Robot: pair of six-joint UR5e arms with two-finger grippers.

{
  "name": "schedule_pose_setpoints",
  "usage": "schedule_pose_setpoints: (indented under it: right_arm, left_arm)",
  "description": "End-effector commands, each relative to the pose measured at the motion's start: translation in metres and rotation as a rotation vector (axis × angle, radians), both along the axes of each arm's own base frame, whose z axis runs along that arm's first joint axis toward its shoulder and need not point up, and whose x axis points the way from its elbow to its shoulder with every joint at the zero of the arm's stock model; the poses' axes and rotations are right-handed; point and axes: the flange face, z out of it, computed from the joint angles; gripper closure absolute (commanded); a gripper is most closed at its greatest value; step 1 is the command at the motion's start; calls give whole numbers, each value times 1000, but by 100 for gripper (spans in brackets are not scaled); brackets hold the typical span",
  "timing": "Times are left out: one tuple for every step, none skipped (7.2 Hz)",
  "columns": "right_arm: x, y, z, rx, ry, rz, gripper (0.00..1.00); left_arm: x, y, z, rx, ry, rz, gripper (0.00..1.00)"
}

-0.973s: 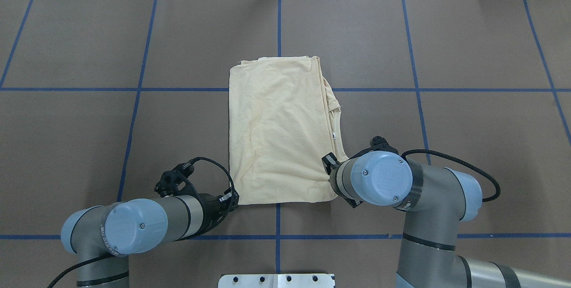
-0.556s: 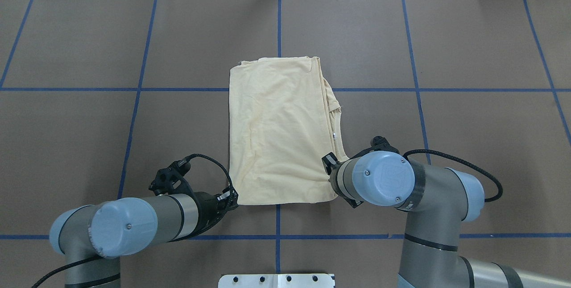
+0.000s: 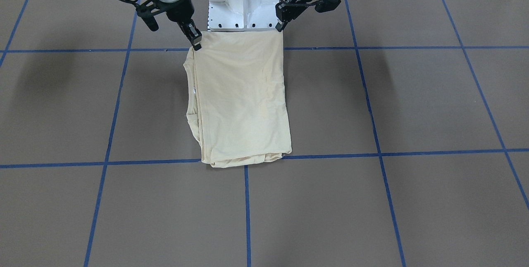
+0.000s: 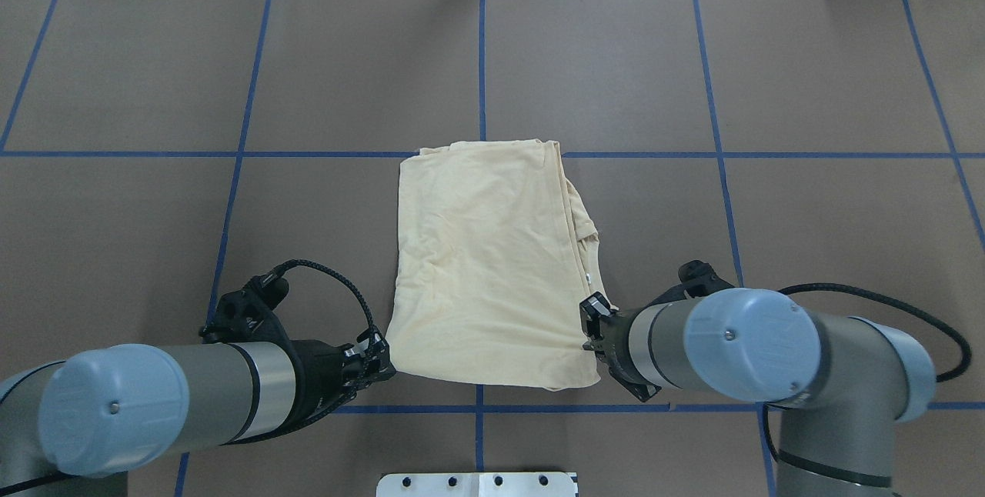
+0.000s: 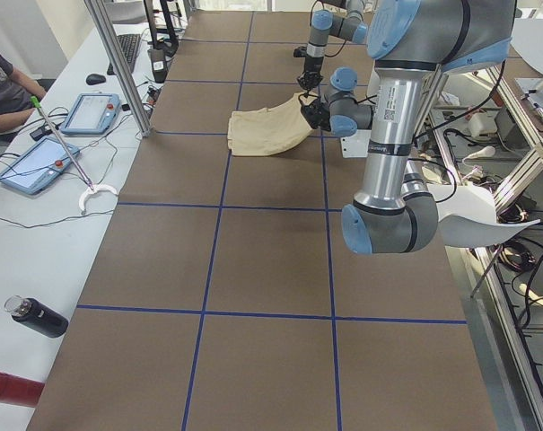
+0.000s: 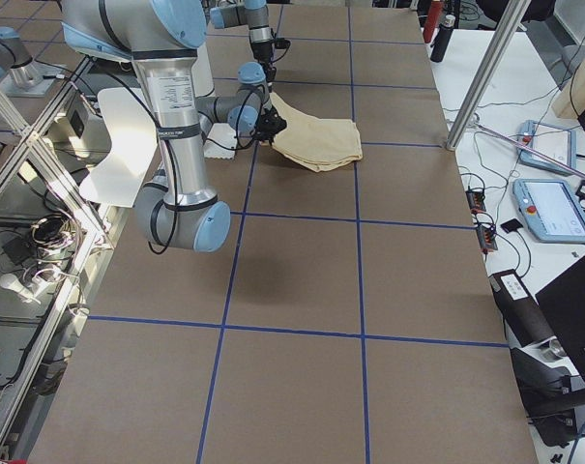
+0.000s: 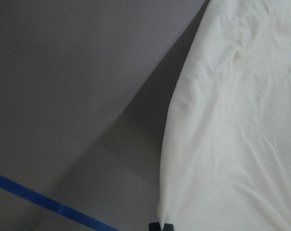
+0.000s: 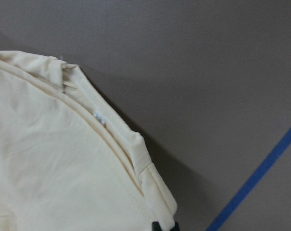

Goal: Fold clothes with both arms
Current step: 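Lift the near edge with both grippers and fold it over toward the collar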

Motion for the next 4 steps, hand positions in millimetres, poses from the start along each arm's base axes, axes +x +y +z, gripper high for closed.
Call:
schedule_pose_setpoints:
  right_arm:
    - [33, -8, -13, -15, -43, 17, 100]
    - [32, -57, -9, -36, -27, 67, 100]
    - [13, -112, -12, -62, -13, 70, 100]
    - [3, -146, -9, -49, 16, 72, 100]
  left_arm:
    - [-28, -17, -18, 11, 11, 4, 100]
    - [-35, -68, -29, 106, -5, -51, 100]
    - [-13, -122, -25, 112, -49, -88, 100]
    - [11, -170, -25, 127, -97, -127, 100]
